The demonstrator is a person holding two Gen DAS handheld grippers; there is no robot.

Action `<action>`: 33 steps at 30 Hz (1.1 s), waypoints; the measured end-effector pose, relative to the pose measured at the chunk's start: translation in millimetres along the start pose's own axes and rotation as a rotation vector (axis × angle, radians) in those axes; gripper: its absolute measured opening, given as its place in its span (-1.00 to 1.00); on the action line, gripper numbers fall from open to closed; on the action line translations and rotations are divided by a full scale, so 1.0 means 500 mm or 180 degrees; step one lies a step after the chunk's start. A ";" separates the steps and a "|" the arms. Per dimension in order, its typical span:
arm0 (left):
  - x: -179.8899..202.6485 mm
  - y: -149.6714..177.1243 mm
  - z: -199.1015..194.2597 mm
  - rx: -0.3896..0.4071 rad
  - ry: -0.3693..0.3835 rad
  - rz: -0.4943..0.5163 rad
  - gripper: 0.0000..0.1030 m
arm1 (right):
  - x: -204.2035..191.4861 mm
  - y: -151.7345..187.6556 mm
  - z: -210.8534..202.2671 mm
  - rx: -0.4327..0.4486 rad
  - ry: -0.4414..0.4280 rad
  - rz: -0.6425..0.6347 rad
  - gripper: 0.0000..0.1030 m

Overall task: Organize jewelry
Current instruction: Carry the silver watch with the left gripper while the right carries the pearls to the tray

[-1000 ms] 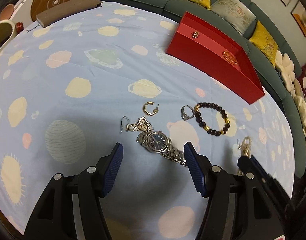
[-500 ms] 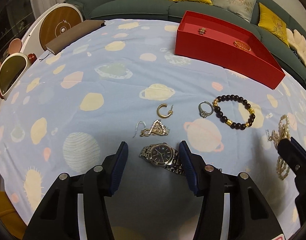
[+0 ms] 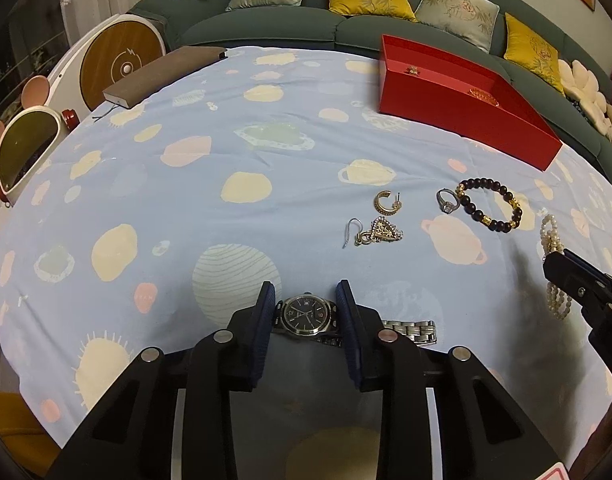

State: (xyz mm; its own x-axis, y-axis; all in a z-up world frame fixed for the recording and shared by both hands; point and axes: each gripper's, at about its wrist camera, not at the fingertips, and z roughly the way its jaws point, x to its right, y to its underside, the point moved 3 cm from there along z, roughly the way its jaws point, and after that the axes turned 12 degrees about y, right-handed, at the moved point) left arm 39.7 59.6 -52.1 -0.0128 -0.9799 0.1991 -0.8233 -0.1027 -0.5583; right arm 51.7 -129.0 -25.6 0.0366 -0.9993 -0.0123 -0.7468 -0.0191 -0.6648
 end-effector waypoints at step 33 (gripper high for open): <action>0.168 -0.117 -0.113 0.0650 0.1145 0.0276 -0.47 | 0.041 -0.061 -0.081 0.0427 -0.0036 0.0156 -0.73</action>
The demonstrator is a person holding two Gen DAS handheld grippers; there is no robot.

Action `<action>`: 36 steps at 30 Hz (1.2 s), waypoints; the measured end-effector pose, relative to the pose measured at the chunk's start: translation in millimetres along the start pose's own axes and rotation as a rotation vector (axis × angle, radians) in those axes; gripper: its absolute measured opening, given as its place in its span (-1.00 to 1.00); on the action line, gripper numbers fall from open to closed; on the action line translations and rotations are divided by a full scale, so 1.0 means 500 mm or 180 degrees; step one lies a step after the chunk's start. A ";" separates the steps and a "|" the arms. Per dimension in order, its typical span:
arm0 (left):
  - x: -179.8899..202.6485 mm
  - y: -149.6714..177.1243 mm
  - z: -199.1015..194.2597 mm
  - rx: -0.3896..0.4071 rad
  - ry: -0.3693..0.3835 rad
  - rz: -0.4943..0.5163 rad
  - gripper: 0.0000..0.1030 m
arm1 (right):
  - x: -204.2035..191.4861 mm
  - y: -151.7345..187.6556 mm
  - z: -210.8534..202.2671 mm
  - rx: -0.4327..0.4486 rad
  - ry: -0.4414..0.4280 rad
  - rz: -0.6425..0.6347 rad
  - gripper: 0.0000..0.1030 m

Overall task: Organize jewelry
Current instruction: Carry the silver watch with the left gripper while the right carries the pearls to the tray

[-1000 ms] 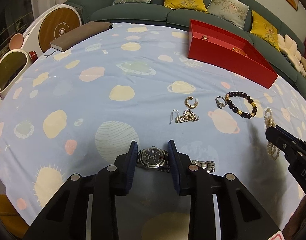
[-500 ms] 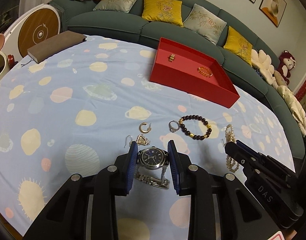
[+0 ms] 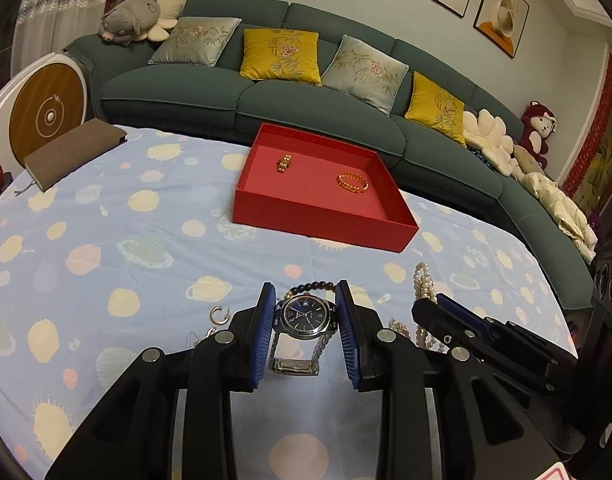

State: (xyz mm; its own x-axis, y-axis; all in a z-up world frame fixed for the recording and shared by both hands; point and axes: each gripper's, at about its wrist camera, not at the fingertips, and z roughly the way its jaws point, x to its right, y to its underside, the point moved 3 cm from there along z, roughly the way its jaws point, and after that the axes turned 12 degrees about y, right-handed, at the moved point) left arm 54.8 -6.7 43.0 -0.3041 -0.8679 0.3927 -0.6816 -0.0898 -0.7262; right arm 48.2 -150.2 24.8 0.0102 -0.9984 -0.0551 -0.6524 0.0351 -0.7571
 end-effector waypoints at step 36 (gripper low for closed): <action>-0.115 -0.272 0.374 -0.0204 -0.0425 0.0072 -0.45 | 0.088 -0.247 0.372 -0.0393 0.0011 0.0265 -0.73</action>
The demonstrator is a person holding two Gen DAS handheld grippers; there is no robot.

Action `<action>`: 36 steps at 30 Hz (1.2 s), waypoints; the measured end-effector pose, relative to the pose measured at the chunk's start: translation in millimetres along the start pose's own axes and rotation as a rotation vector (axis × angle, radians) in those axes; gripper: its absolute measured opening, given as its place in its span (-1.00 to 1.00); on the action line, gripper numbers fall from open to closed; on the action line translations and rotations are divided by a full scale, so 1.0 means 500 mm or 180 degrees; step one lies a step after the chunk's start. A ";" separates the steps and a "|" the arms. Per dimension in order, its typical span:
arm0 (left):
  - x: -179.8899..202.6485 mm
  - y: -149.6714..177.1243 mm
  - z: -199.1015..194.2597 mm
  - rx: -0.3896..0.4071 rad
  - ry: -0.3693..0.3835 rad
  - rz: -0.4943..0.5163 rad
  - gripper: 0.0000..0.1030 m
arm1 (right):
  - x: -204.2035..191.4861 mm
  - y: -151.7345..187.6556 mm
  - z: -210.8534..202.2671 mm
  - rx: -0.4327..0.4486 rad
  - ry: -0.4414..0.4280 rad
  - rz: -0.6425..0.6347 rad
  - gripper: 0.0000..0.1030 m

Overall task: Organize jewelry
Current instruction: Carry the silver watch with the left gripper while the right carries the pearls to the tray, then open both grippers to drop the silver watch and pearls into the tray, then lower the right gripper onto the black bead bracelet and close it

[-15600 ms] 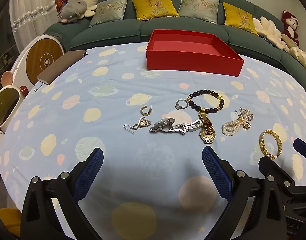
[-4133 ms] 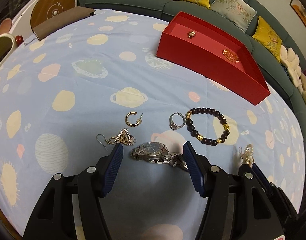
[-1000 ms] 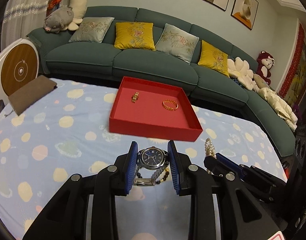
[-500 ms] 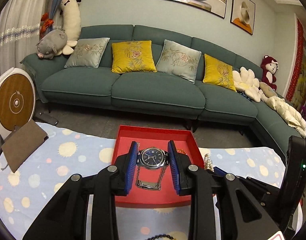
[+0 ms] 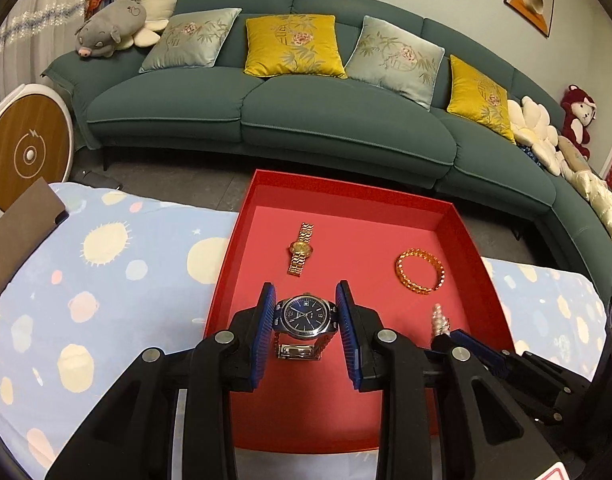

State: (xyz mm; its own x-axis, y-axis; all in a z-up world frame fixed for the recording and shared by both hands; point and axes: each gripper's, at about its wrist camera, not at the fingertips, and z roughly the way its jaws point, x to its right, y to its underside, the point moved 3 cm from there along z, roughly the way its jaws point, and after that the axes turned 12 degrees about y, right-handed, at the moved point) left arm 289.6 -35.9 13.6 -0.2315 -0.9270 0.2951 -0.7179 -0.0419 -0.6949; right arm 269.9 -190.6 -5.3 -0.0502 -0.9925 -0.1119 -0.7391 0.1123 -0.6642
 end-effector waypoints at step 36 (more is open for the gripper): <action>-0.064 0.348 -0.333 -0.0273 -0.0170 -0.0012 0.11 | 0.017 0.329 -0.343 0.0184 0.0082 -0.0185 -0.06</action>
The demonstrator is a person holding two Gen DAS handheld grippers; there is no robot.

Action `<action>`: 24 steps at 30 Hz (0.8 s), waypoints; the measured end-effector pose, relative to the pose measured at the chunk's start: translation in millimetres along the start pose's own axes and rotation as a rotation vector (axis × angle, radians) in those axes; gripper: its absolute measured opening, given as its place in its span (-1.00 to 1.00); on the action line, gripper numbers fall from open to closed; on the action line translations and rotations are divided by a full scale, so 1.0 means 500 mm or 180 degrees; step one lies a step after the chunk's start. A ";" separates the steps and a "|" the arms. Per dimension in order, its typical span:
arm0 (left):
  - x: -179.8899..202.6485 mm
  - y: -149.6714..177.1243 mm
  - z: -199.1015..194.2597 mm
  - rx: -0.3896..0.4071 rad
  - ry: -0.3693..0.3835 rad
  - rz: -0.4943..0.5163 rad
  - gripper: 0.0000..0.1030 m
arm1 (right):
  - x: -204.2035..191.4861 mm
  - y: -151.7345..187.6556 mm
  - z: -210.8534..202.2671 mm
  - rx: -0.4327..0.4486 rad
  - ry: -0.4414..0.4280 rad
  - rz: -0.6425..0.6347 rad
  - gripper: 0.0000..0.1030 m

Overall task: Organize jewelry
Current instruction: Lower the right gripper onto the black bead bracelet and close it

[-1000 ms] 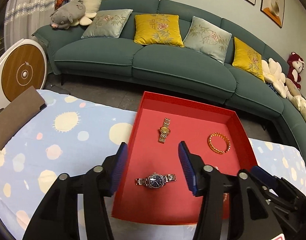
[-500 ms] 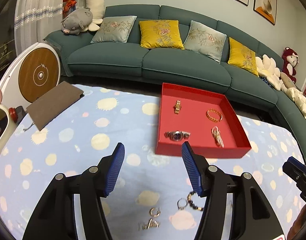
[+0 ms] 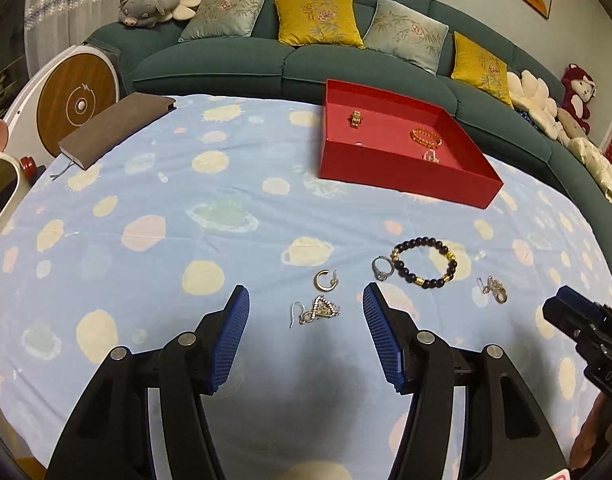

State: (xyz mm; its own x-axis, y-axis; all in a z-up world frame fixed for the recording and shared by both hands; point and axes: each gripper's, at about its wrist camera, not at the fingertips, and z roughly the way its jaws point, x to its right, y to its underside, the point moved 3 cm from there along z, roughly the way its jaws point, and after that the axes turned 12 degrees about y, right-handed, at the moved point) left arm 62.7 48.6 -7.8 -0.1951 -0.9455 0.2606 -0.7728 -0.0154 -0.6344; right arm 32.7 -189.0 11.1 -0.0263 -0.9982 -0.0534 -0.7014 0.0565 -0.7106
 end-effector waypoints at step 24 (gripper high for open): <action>-0.024 0.029 0.038 -0.0213 0.0034 -0.0060 0.11 | -0.079 -0.044 0.148 -0.0204 0.0011 -0.0196 -0.40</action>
State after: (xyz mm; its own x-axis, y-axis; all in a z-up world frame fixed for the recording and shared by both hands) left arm 65.4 53.6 -33.9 -0.1863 -0.9418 0.2799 -0.8149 -0.0110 -0.5795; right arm 102.0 -149.3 -23.1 0.0160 -0.9998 -0.0085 -0.7459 -0.0062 -0.6660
